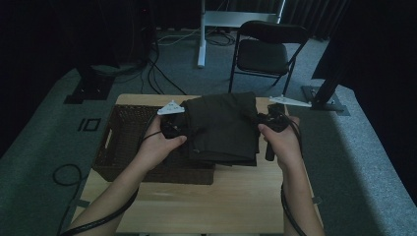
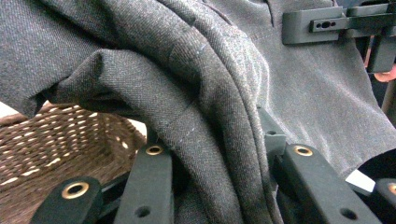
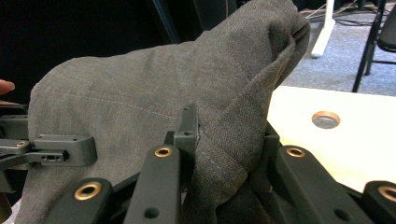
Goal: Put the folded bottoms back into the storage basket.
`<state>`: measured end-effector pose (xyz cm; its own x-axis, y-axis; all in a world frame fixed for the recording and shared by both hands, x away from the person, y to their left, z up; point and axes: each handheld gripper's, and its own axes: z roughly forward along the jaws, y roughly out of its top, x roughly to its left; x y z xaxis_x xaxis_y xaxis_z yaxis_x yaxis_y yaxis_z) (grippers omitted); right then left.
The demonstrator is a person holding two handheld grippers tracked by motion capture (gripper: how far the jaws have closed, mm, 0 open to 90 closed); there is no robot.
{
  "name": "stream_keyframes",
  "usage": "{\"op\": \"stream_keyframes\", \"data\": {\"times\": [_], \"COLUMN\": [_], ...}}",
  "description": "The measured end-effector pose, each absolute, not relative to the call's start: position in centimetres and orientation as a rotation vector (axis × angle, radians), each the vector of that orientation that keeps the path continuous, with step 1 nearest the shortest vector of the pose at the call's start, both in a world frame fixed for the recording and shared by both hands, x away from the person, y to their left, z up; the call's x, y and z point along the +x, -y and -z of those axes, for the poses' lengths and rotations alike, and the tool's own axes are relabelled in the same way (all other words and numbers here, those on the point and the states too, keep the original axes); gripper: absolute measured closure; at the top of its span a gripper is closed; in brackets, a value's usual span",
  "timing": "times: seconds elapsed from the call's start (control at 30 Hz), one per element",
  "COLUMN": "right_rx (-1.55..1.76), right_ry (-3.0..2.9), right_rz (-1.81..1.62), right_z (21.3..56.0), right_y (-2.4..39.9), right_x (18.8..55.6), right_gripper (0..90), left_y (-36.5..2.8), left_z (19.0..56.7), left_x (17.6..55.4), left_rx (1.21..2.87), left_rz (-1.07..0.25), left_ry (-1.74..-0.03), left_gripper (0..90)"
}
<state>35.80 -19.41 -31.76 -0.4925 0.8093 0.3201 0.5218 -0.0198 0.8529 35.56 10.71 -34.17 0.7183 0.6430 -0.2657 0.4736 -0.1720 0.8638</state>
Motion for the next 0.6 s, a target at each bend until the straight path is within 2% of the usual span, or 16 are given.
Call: {"op": "stream_keyframes", "data": {"times": [0.6], "right_rx": [1.360], "right_ry": [-2.066], "right_rz": [-1.542], "right_z": [31.0], "right_y": [12.9], "right_x": [38.3], "right_gripper": [71.1], "left_y": [-17.2], "left_z": [33.6], "left_x": [36.0], "left_rx": [1.793], "left_rz": [-0.234], "left_ry": [-0.949], "left_gripper": [67.5]}}
